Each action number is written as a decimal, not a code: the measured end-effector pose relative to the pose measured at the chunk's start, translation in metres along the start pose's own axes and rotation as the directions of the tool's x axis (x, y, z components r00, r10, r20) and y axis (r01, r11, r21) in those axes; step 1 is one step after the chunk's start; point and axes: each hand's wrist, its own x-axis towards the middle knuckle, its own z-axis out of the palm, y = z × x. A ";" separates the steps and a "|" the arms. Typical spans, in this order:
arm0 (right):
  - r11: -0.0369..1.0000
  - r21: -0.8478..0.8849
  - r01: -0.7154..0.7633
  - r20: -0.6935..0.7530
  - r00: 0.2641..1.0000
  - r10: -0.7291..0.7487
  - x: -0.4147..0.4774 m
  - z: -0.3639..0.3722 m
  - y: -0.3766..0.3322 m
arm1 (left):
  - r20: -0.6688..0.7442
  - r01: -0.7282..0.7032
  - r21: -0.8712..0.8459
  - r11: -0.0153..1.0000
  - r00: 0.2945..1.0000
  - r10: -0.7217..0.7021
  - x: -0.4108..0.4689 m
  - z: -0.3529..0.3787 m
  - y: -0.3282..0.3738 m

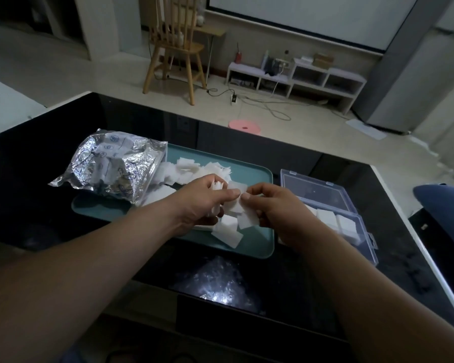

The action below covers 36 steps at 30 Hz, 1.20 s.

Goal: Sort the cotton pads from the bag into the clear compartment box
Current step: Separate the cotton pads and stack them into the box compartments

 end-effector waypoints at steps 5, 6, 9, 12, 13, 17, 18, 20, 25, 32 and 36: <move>0.999 -0.021 0.035 0.011 0.999 -0.034 -0.001 0.005 -0.001 | 0.016 -0.015 -0.026 1.000 1.000 0.015 -0.001 0.001 0.000; 0.999 -0.029 0.041 0.010 0.999 -0.041 -0.001 0.007 -0.001 | 0.011 -0.020 -0.028 0.999 1.000 0.020 -0.001 0.002 -0.001; 0.997 -0.049 0.052 0.010 0.999 -0.051 -0.001 0.012 -0.001 | -0.041 -0.030 -0.039 0.999 0.999 0.028 0.003 0.004 -0.003; 0.998 -0.023 0.051 0.016 0.999 -0.051 -0.001 0.015 -0.002 | -0.096 -0.044 -0.005 0.999 0.994 0.044 0.007 0.004 -0.002; 0.998 -0.026 0.050 0.017 0.999 -0.050 -0.001 0.015 -0.003 | -0.100 -0.048 0.003 0.999 0.994 0.048 0.007 0.004 -0.002; 0.991 -0.120 0.057 0.006 0.998 -0.057 0.001 0.016 0.000 | -0.081 -0.053 -0.002 0.999 0.995 0.053 0.008 0.004 -0.002; 0.991 -0.118 0.055 -0.001 0.998 -0.056 0.001 0.017 0.000 | -0.073 -0.052 -0.009 0.999 0.996 0.051 0.008 0.004 -0.002; 1.000 0.001 0.010 -0.011 1.000 -0.010 0.002 0.018 -0.002 | -0.064 -0.051 -0.051 0.997 0.997 0.047 0.009 0.003 -0.001; 0.865 0.464 -0.191 0.077 0.981 0.176 0.003 0.019 -0.009 | -0.067 -0.012 -0.227 0.974 0.998 -0.004 0.013 -0.002 0.001; 0.737 0.640 -0.215 0.040 0.968 0.248 -0.001 0.023 -0.011 | -0.024 0.052 -0.404 0.913 0.997 -0.067 0.011 -0.001 0.004; 0.707 0.655 -0.266 0.103 0.959 0.265 -0.003 0.034 -0.011 | 0.059 0.020 -0.342 0.940 0.998 0.001 0.004 0.011 0.004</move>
